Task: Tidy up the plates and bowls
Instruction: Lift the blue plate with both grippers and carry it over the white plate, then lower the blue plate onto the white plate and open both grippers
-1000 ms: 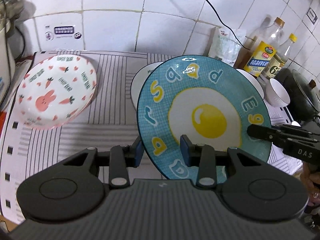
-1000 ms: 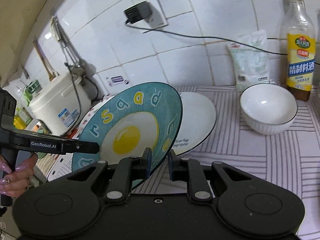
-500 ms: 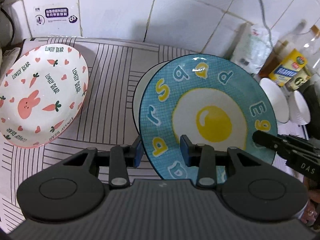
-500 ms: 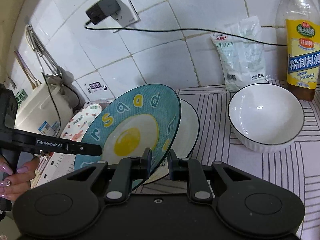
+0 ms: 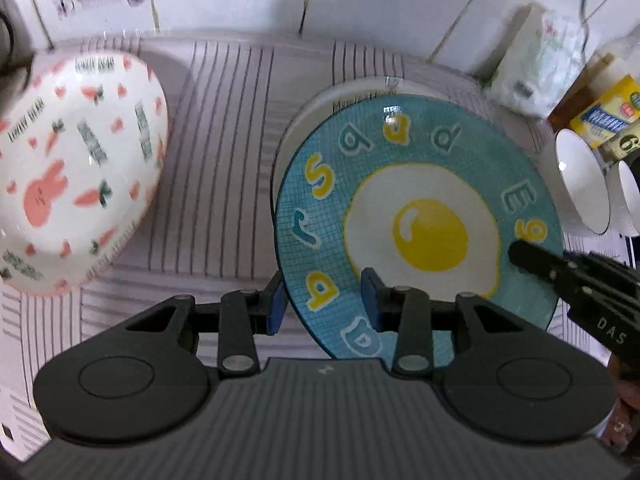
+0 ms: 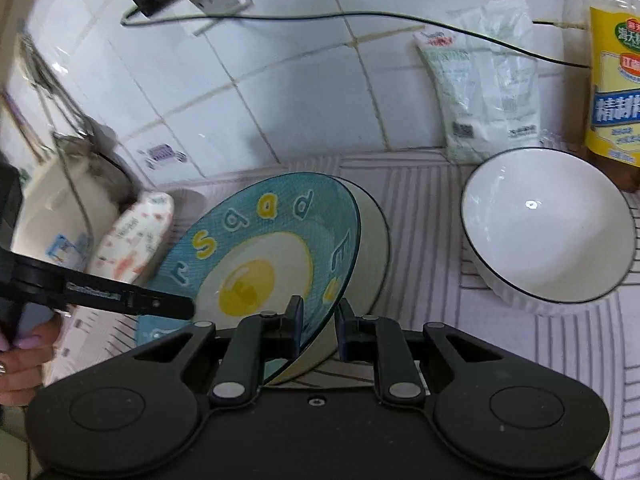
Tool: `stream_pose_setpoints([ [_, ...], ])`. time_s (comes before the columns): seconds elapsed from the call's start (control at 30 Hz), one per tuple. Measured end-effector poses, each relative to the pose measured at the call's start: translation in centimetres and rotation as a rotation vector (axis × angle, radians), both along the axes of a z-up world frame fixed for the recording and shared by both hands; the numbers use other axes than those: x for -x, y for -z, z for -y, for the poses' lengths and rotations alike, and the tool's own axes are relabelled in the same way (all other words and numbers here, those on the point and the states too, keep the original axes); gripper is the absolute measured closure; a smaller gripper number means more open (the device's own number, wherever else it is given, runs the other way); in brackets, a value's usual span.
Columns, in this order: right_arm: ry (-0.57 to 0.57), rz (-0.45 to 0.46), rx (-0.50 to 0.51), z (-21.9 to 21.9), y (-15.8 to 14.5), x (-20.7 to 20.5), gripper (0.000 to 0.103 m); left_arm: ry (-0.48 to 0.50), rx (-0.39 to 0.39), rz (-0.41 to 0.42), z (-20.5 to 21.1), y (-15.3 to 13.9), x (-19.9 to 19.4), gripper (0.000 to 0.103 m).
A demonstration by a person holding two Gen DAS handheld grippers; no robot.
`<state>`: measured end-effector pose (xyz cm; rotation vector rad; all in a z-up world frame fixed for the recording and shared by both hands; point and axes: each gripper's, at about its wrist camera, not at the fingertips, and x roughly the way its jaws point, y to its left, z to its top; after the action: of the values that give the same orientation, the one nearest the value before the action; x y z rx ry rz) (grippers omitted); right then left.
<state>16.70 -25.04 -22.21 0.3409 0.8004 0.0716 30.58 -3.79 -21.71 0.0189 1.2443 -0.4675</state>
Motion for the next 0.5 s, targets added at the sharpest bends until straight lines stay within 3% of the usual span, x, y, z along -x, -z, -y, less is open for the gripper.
stream_pose_setpoints([
  [0.3,0.028,-0.047,0.064,-0.7,-0.4,-0.7,0.081,-0.027,-0.02,-0.025,0.0,0.0,-0.2,0.066],
  [0.5,0.067,-0.142,0.229,-3.5,-1.3,-1.8,0.069,-0.034,-0.054,-0.018,0.9,0.2,0.0,0.066],
])
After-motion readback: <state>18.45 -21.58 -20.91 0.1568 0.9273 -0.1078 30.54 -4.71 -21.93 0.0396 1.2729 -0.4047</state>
